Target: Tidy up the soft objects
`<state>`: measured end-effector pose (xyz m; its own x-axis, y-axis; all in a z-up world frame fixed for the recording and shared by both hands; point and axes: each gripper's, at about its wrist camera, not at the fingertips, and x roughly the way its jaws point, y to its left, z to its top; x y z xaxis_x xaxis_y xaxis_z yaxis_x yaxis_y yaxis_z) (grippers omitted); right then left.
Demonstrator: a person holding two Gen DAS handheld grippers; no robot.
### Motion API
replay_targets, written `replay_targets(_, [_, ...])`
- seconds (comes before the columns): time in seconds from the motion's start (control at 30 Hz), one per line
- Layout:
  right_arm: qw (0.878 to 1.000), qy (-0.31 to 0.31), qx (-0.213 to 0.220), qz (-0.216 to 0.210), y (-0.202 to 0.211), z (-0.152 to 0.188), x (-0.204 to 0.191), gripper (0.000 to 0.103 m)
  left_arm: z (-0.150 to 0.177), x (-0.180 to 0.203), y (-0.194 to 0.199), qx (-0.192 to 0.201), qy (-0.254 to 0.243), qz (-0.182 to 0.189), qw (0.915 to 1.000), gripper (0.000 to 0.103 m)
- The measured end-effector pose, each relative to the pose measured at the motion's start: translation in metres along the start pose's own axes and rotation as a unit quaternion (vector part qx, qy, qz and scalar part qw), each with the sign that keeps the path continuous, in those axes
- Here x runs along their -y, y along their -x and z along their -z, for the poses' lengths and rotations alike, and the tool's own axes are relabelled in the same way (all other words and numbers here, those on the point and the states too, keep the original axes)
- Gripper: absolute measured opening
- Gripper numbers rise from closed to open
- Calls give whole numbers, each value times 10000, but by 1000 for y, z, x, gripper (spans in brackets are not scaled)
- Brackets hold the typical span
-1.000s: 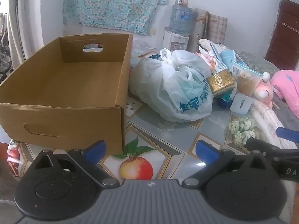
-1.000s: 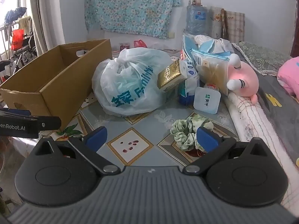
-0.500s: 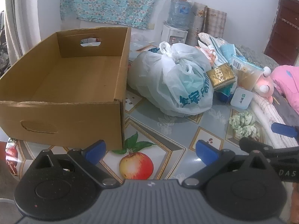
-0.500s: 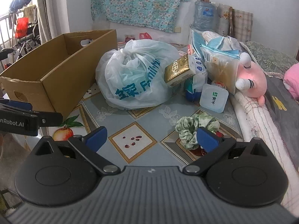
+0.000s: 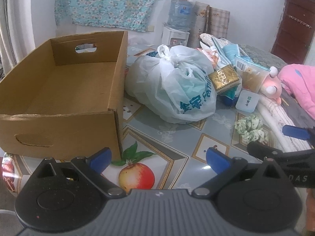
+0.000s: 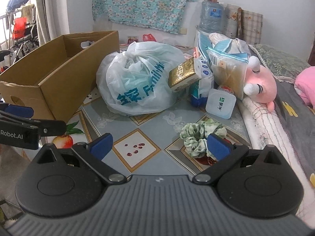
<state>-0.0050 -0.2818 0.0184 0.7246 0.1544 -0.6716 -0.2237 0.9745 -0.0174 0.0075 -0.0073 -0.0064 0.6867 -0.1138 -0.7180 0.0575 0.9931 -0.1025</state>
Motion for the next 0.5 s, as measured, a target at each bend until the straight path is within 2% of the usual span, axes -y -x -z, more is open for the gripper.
replay_targets(0.5, [10000, 4, -14, 28, -2, -1, -1, 102, -2, -2, 0, 14, -3, 4, 10000, 103])
